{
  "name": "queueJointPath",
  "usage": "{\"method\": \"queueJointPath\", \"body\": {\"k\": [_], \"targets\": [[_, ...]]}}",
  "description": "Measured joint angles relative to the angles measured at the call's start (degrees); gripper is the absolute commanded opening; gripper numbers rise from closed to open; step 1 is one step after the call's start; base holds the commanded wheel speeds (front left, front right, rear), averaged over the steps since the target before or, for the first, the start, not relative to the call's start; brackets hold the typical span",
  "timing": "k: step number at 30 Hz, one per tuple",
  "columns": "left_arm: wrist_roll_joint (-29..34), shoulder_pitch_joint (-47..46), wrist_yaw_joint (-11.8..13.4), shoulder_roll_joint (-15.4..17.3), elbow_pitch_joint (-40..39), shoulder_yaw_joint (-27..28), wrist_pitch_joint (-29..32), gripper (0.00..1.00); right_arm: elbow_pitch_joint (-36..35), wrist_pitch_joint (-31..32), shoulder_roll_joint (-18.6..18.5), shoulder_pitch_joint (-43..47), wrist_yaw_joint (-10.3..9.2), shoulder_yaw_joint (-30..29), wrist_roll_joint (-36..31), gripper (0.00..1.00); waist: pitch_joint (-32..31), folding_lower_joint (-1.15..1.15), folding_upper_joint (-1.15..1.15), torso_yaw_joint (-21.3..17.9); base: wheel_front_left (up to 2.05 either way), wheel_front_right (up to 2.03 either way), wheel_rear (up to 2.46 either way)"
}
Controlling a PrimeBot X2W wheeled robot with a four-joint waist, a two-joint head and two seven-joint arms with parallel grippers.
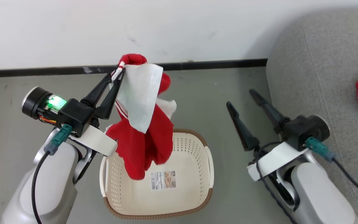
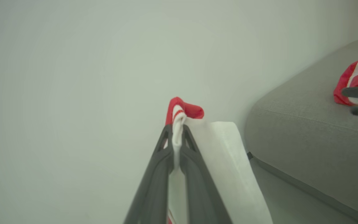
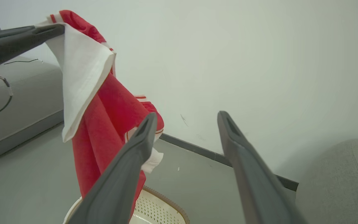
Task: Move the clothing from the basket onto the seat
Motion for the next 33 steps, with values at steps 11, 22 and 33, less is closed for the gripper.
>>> {"method": "queueJointPath", "body": {"k": [11, 22, 33], "targets": [[-0.6, 0.8, -0.7, -0.4, -0.3, -3.7, 0.8, 0.0, 4.6, 0.0, -2.2, 2.6, 0.0, 9.2, 1.5, 1.0, -7.5, 0.0, 0.0, 1.0, 0.0, 0.0, 0.0], [-2.5, 0.8, -1.4, -1.1, -1.4, -9.2, 4.4, 0.0, 9.7, 0.0, -3.0, 3.6, 0.0, 18.3, 4.6, 1.0, -13.4, 0.0, 0.0, 1.8, 0.0, 0.0, 0.0], [-4.1, 0.7, -1.4, -2.4, -3.5, -13.7, 7.4, 0.0, 15.6, 0.6, -2.8, 2.8, 0.0, 26.1, 8.0, 1.0, -17.3, 0.0, 0.0, 2.8, 0.0, 0.0, 0.0]]}}
